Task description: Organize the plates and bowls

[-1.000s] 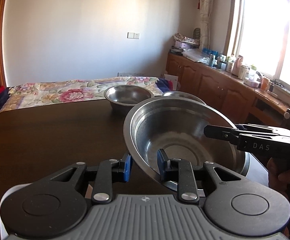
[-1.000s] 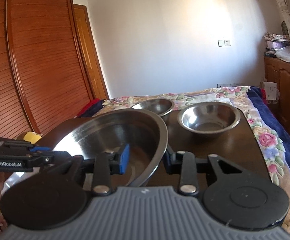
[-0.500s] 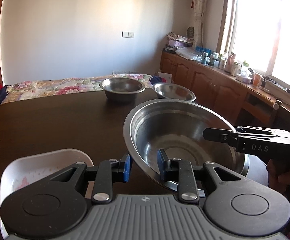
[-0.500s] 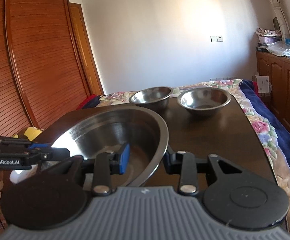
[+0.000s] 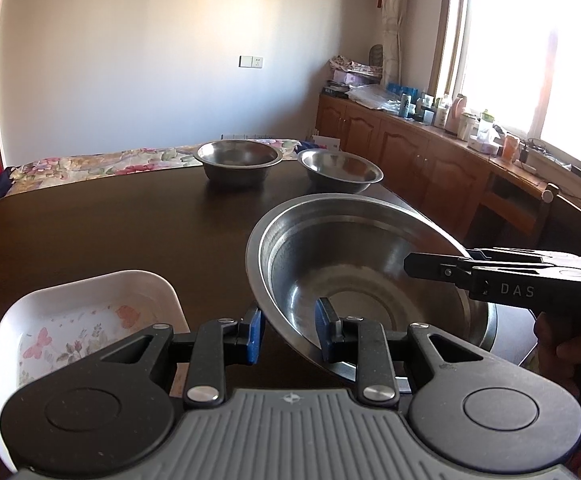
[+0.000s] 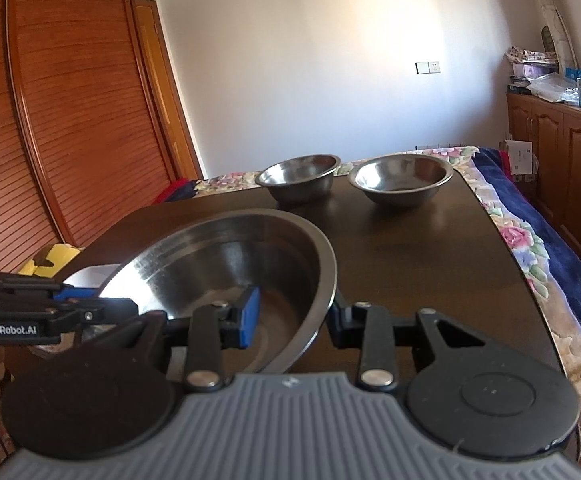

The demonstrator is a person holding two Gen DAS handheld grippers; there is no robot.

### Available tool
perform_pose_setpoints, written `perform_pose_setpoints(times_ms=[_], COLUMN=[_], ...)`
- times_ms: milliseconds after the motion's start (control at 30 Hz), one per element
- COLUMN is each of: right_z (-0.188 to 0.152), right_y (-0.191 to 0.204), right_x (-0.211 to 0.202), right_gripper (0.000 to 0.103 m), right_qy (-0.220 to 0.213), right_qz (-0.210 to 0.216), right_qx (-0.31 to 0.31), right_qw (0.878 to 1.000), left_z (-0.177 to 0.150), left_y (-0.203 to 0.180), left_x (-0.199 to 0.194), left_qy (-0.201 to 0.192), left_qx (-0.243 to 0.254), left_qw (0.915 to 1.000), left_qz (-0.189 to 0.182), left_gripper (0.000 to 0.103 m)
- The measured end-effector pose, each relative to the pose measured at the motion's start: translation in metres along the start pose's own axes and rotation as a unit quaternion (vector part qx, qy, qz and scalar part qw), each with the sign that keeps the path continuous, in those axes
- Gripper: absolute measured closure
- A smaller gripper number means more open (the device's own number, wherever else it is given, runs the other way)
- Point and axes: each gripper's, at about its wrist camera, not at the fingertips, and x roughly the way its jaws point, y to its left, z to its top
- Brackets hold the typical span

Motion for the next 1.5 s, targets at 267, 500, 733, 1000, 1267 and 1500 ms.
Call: perform_pose_setpoints(times_ms=[267, 500, 733, 1000, 1267, 1500], right_z=[-0.004, -0.005, -0.007, -0.004, 0.012, 0.039], right_y=[-0.001, -0.001, -0.001, -0.002, -0.004, -0.003], right_x=[0.004, 0.006, 0.008, 0.008, -0.001, -0.006], right_gripper=[0.066, 0.065, 0.065, 0.06, 0.051, 0.027], right_qy=[0.009, 0.014, 0.018, 0.018, 0.002, -0.018], right_qz=[0.003, 0.004, 0.006, 0.004, -0.009, -0.025], right_qx=[0.003, 0.004, 0.003, -0.004, -0.023, -0.059], right_qw=[1.0, 1.0, 1.0, 1.0, 1.0, 0.998], left_z=[-0.006, -0.008, -0.008, -0.01, -0.002, 0.012], left_y=[-0.001, 0.0, 0.002, 0.003, 0.011, 0.021], left_x=[0.003, 0.007, 0.008, 0.008, 0.001, 0.002], left_qy=[0.011, 0.018, 0.016, 0.008, -0.008, -0.019], left_qx=[0.002, -0.001, -0.005, -0.005, -0.009, -0.006], left_qw=[0.9999, 0.9998, 0.9999, 0.9999, 0.9998, 0.9992], left_qz=[0.005, 0.005, 0.001, 0.009, 0.018, 0.034], left_gripper=[0.073, 0.073, 0.071, 0.049, 0.029, 0.01])
